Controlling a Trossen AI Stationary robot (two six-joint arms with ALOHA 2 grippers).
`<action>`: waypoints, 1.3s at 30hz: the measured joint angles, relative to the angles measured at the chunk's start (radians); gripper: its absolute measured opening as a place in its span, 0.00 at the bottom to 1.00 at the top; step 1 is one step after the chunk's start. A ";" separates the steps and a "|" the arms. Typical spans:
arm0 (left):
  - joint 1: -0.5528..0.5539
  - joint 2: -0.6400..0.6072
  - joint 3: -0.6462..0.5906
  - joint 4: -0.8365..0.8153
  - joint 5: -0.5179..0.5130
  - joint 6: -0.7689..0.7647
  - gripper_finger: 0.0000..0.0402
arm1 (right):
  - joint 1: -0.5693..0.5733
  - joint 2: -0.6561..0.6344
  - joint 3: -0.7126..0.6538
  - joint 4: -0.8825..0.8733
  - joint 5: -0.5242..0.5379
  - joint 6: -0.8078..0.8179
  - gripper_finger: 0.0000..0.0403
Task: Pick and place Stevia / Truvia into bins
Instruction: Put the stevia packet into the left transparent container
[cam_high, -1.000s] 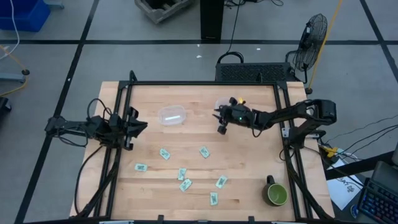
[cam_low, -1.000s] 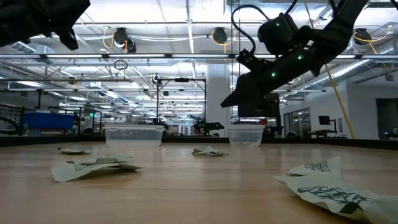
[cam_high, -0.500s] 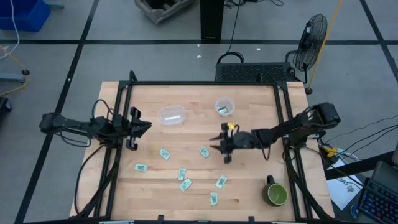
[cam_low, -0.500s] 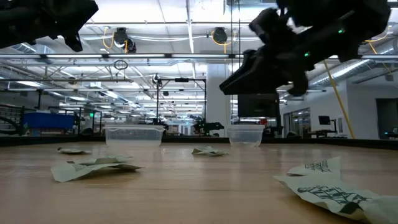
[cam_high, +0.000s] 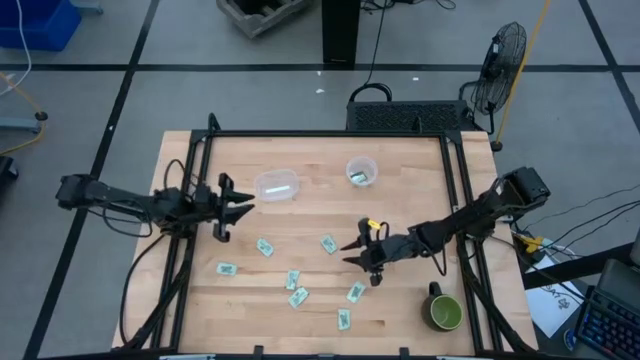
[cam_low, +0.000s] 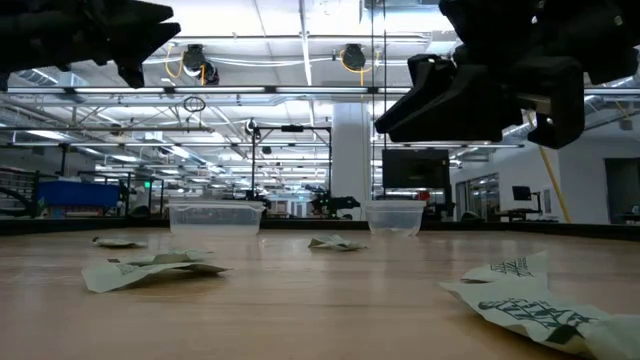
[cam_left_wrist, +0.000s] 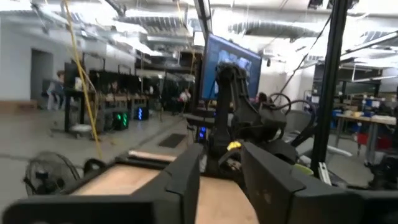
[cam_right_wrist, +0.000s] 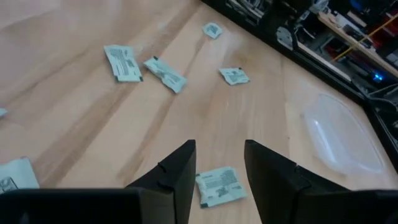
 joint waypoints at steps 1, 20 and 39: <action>0.000 0.031 0.015 -0.003 0.006 -0.017 0.36 | 0.002 0.000 0.000 0.006 0.000 0.000 0.33; -0.232 0.657 0.427 -0.622 -0.320 -0.424 0.46 | 0.066 0.000 0.000 -0.018 -0.003 0.053 0.31; -0.388 0.934 0.477 -0.867 -0.325 -0.796 0.46 | 0.085 0.000 0.000 -0.011 0.001 0.058 0.29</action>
